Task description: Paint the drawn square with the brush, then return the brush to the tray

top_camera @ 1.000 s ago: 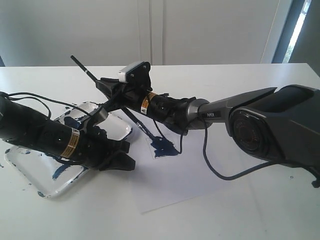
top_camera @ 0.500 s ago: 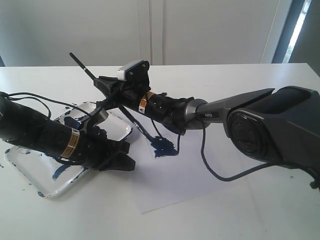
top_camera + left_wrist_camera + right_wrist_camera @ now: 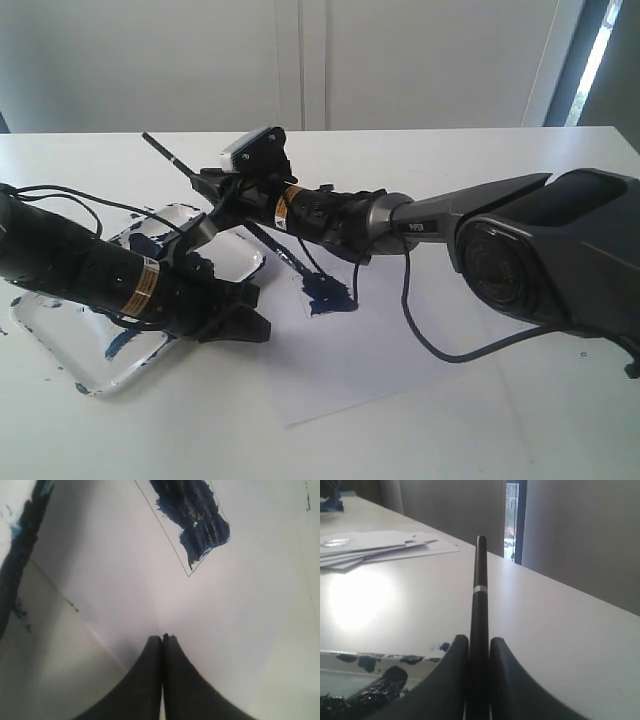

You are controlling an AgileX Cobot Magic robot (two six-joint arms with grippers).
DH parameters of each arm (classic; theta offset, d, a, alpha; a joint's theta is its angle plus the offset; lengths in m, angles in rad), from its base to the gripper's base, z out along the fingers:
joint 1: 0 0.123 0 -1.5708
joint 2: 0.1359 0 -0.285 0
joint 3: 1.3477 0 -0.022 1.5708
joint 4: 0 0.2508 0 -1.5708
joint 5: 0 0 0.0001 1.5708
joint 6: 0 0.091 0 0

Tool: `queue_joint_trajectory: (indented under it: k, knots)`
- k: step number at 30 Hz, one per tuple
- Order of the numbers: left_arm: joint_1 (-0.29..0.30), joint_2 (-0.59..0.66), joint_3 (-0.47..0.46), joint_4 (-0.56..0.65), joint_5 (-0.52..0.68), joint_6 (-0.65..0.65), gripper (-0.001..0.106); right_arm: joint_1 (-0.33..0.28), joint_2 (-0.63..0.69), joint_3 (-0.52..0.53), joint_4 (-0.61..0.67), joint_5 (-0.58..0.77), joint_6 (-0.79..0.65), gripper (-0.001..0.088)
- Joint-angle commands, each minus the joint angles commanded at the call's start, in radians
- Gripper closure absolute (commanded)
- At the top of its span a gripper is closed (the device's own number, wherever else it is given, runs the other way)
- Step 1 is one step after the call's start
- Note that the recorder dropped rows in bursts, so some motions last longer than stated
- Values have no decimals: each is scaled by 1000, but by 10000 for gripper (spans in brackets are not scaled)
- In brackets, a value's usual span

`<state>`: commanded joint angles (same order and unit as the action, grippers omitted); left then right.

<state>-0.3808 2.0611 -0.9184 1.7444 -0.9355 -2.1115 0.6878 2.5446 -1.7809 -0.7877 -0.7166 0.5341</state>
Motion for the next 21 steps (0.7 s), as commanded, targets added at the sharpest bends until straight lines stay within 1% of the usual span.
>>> queue_joint_trajectory:
  k: [5,11,16,21]
  knots:
    - [0,0,0,0,-7,0,1004,-23,0,4,-69,4,41,868]
    - [0,0,0,0,-7,0,1004,-39,0,4,-99,-18,52,868]
    - [0,0,0,0,-7,0,1004,-51,0,4,-174,-14,70,868]
    - [0,0,0,0,-7,0,1004,-52,-7,4,-179,-37,72,868]
